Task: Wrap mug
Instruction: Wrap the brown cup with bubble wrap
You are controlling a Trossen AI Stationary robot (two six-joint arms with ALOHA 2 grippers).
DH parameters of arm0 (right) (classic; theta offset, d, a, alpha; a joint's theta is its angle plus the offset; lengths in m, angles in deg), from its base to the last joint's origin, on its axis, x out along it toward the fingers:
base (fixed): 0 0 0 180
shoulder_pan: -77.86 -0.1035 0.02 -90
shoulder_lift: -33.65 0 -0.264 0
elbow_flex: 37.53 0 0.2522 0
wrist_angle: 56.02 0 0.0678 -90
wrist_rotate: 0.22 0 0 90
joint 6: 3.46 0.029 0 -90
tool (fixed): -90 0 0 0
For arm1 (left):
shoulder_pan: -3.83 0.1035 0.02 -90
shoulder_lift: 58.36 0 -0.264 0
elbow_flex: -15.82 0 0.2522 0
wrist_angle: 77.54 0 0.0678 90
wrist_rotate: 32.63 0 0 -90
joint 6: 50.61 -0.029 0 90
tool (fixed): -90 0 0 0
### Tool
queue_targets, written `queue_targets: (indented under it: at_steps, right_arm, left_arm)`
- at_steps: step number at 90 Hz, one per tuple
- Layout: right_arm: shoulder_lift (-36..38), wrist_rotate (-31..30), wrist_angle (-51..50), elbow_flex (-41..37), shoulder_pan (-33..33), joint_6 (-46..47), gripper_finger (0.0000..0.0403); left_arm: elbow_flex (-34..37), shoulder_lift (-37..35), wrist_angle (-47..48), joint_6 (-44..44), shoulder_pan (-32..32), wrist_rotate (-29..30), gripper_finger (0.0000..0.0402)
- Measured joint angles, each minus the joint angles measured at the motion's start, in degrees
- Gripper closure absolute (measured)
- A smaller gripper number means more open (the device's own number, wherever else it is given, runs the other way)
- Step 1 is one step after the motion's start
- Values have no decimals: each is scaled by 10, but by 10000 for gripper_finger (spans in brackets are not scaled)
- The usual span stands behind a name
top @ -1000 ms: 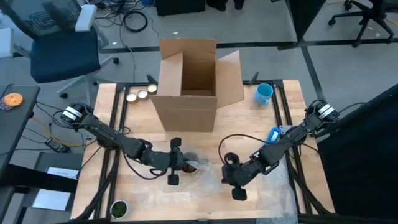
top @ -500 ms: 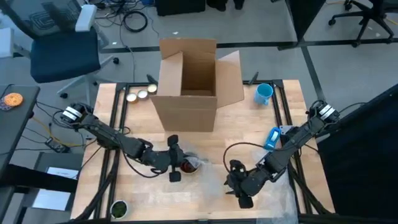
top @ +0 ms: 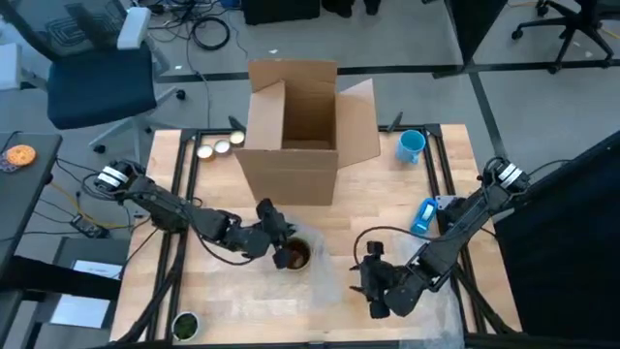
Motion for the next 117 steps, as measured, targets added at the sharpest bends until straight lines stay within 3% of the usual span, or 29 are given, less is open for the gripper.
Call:
queue_targets:
  at_steps: [34,53,67,77,99,117]
  right_arm:
    - [-4,-65,141,0,0,-91,213]
    - [-70,-71,364,0,5,-250,213]
    - [-98,-195,438,0,5,-370,214]
    - [-113,-266,466,0,8,-400,214]
    - [-124,-245,499,0,9,-404,214]
    - [-123,-213,573,0,-5,-467,214]
  left_arm:
    - [0,3,0,22,9,9,401]
    - [0,4,-6,25,25,36,401]
    - [0,4,-15,25,40,39,401]
    - [0,4,-17,25,49,40,401]
    - [0,4,-17,25,64,40,401]
    - [0,4,-15,25,70,40,401]
